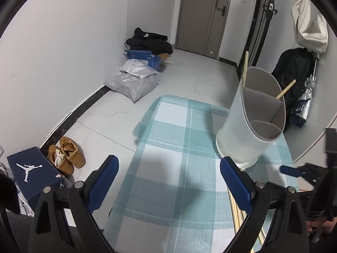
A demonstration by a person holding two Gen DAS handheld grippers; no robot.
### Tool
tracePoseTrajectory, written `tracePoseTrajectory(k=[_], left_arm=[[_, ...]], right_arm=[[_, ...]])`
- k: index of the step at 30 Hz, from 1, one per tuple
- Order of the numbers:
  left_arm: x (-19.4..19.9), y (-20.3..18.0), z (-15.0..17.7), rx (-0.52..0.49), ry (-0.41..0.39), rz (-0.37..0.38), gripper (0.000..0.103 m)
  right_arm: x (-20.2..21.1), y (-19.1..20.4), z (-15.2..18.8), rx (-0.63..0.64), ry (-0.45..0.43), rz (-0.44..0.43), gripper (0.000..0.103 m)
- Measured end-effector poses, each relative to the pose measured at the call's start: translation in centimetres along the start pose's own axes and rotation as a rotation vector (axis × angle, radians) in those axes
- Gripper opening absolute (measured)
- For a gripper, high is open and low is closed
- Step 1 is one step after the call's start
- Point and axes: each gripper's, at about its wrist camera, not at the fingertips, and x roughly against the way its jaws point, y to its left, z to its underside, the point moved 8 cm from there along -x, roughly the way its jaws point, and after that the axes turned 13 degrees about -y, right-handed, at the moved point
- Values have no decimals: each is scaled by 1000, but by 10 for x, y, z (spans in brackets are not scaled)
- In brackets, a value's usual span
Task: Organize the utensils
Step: 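Open both grippers and lower the right gripper back toward the chopstick pile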
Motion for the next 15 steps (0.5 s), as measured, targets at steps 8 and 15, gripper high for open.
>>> tracePoseTrajectory(k=[8,15], left_arm=[[-8,11,7,34,42,-16,95],[-16,8,13,20,82,-10,95]], right_arm=[[-47,18,12,66,126,-43,19],[-49,22,9,25,79,-40,19]])
